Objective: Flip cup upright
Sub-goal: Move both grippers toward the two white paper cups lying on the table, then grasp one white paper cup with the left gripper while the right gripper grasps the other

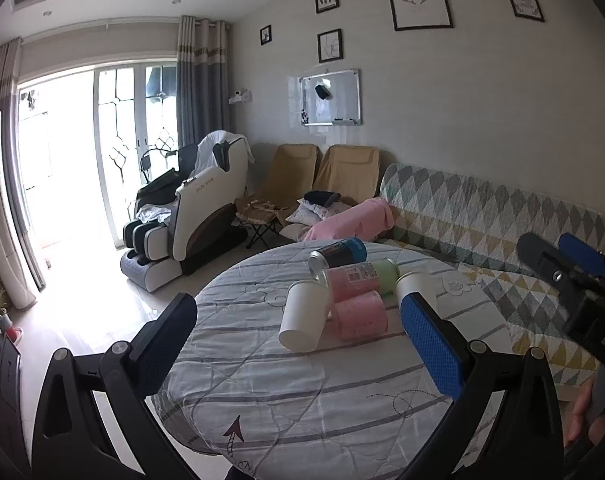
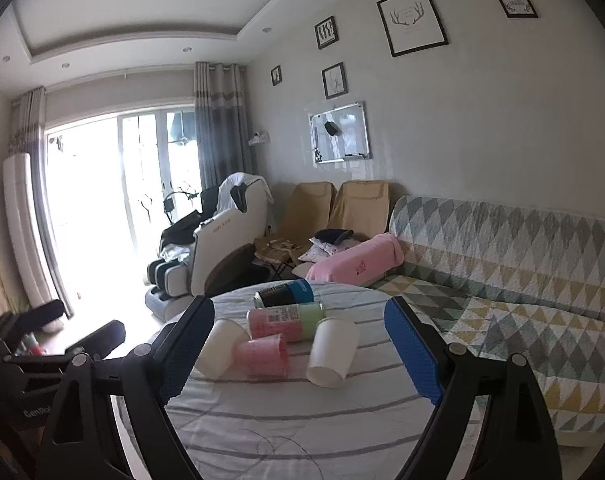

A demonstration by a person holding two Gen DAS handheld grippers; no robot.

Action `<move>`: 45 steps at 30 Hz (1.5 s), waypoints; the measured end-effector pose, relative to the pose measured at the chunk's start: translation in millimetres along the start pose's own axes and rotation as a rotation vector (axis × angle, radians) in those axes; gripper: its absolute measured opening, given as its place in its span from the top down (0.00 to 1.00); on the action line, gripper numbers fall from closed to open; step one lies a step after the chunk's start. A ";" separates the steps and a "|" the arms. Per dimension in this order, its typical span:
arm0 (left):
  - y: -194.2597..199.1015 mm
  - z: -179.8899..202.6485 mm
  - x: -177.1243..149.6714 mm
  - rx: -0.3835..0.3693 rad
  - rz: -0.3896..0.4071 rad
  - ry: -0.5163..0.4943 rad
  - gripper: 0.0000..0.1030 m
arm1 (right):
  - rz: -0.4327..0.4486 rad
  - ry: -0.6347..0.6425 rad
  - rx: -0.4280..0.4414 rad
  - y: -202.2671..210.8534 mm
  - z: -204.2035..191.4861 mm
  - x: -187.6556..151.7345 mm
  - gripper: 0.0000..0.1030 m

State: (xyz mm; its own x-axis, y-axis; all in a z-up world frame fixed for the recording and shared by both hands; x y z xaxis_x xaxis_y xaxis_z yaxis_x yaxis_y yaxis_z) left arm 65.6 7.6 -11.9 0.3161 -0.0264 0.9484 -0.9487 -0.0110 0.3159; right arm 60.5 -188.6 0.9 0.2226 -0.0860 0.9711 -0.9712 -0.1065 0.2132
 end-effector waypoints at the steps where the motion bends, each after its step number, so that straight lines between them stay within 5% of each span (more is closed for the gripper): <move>1: -0.7 1.4 -1.5 0.005 0.000 -0.004 0.00 | 0.019 0.001 0.003 1.0 -0.9 2.0 0.14; 8: -20.4 -5.6 -9.7 -0.011 -0.036 0.011 0.00 | 0.009 -0.029 0.094 -5.6 -14.1 6.4 0.14; 16: -43.8 -11.1 -15.9 -0.033 -0.067 0.017 0.00 | -0.102 -0.048 0.051 -29.3 -8.6 -8.7 0.14; 26: -68.7 -18.1 -23.5 -0.052 -0.114 0.028 0.00 | -0.126 -0.020 -0.036 -46.0 -2.5 -14.6 0.14; 45: -110.0 -23.9 -34.9 -0.102 -0.218 0.023 0.00 | -0.256 -0.041 -0.044 -85.6 3.3 -37.4 0.14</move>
State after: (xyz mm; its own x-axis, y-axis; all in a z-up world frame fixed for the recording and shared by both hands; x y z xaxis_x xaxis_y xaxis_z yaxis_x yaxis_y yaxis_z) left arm 158.9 33.6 -79.1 0.5145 -0.0112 0.8574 -0.8537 0.0869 0.5134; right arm 135.6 -179.6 -54.0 0.4637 -0.1020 0.8801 -0.8855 -0.0868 0.4565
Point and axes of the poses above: each gripper's, at about its wrist camera, not at the fingertips, and y roughly against the way its jaws point, z to its right, x to its top, the point moved 7 cm from there along -y, roughly the way its jaws point, and after that the axes turned 3 degrees about z, right-handed, at the moved point
